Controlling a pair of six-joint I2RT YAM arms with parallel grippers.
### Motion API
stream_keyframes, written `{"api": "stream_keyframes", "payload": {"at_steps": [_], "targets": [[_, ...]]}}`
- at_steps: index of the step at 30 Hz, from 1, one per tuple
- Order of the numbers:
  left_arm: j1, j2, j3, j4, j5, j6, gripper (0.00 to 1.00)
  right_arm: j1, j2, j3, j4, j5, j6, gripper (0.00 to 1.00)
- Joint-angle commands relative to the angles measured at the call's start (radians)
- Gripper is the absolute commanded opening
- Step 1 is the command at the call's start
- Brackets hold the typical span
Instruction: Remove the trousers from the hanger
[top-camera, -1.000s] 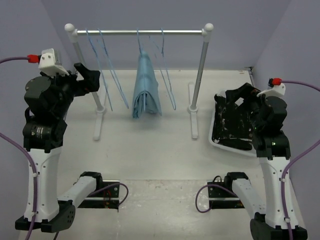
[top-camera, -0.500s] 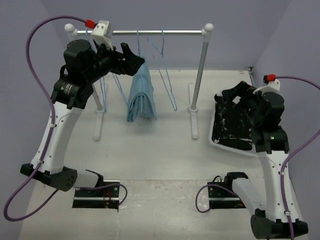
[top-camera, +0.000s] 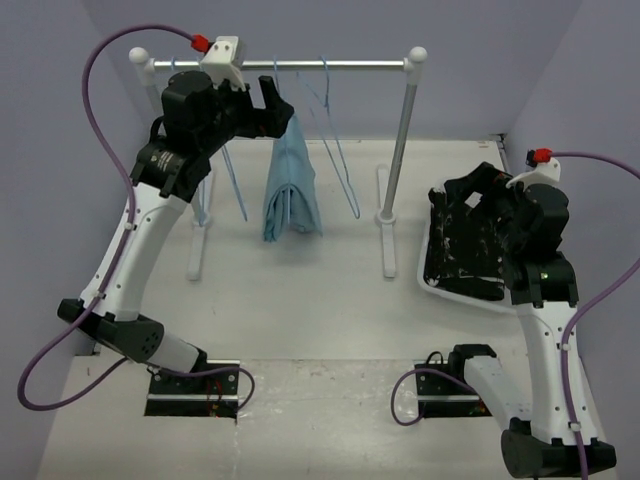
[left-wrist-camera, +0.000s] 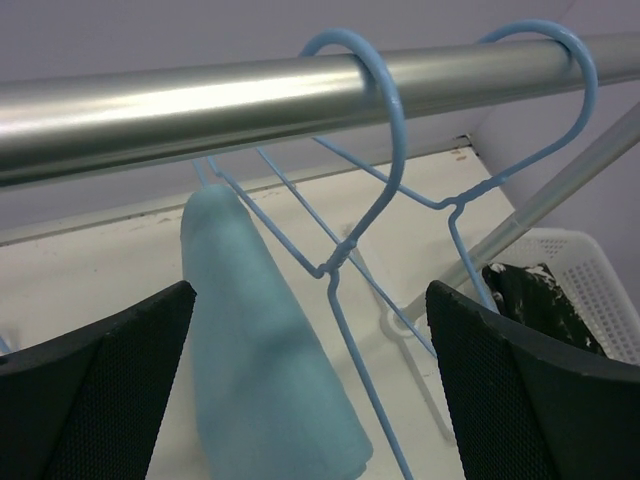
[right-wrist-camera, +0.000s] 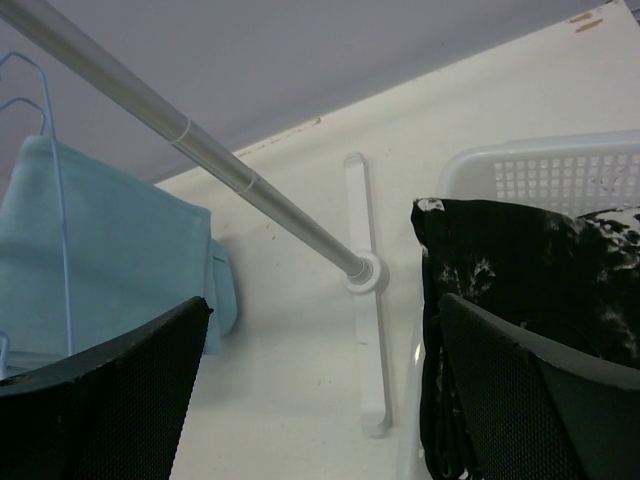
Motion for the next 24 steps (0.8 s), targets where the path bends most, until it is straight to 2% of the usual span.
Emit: {"api": "stream_keyframes", "payload": {"at_steps": [1,4,11,12,13,14,16,18,19,21,22,24], "targets": [[-0.049,0.041,0.036,0.077,-0.021,0.028,0.99,-0.002,-0.001,0.017,0.037,0.014,-0.016,0.99],[-0.082,0.09,0.065,0.068,-0.064,0.039,0.97,-0.002,0.003,0.018,0.04,0.018,-0.014,0.99],[-0.137,0.14,0.078,0.059,-0.418,0.01,0.74,-0.002,0.0,0.004,0.053,0.032,-0.014,0.99],[-0.146,0.141,0.078,0.065,-0.452,0.017,0.68,-0.002,-0.001,-0.002,0.055,0.031,-0.014,0.99],[-0.154,0.152,0.079,0.068,-0.495,0.022,0.57,-0.002,-0.004,-0.003,0.058,0.03,-0.014,0.99],[-0.166,0.155,0.079,0.071,-0.511,0.022,0.51,-0.002,-0.004,-0.003,0.063,0.03,-0.014,0.99],[-0.171,0.161,0.076,0.083,-0.518,0.022,0.36,-0.002,-0.004,-0.006,0.066,0.029,-0.014,0.99],[-0.174,0.167,0.073,0.096,-0.518,0.028,0.28,-0.002,-0.004,-0.01,0.069,0.026,-0.013,0.99],[-0.175,0.169,0.072,0.097,-0.52,0.03,0.17,-0.002,-0.004,-0.01,0.069,0.026,-0.014,0.99],[-0.18,0.169,0.073,0.1,-0.529,0.034,0.04,-0.002,-0.004,-0.013,0.069,0.029,-0.013,0.99],[-0.181,0.169,0.072,0.1,-0.537,0.031,0.0,-0.002,-0.004,-0.013,0.069,0.029,-0.013,0.99],[-0.189,0.16,0.072,0.105,-0.543,0.042,0.0,0.0,-0.004,-0.011,0.069,0.027,-0.011,0.99]]}}
